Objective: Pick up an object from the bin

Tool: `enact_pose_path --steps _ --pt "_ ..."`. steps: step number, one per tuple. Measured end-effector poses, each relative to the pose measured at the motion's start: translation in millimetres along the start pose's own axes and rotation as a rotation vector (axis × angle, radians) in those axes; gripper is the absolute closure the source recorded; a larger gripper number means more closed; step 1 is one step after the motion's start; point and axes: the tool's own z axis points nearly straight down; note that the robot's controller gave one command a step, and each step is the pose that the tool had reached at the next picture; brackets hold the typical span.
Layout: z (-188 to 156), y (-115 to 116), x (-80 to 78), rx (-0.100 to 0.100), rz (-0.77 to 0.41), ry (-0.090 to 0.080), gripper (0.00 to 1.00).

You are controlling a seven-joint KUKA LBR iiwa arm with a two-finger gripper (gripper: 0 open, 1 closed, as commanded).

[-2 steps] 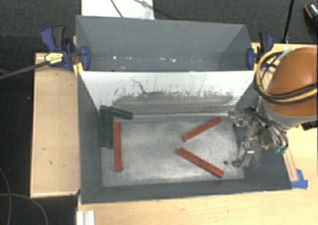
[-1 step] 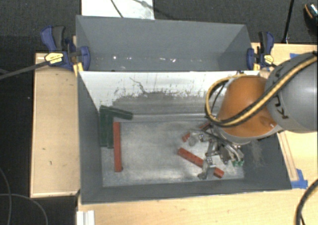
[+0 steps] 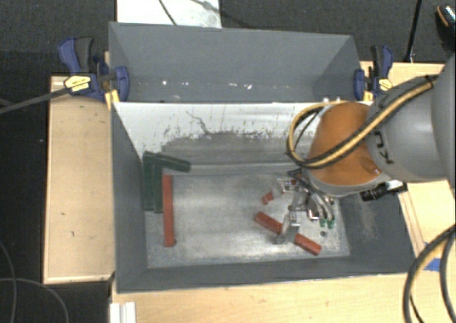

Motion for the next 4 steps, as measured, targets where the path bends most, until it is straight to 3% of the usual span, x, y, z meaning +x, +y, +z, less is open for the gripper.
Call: enact_pose_path --steps 1,2,3,4 --pt "-3.5 -0.2 -2.7 0.0 -0.003 -0.008 1.0" --pt "-128.2 -26.6 0.6 0.002 -0.074 -0.005 1.0" --pt "-123.6 -25.6 1.6 0.001 -0.076 0.002 0.0" --pt "-10.2 -2.0 -22.7 -0.001 -0.009 0.008 0.0"
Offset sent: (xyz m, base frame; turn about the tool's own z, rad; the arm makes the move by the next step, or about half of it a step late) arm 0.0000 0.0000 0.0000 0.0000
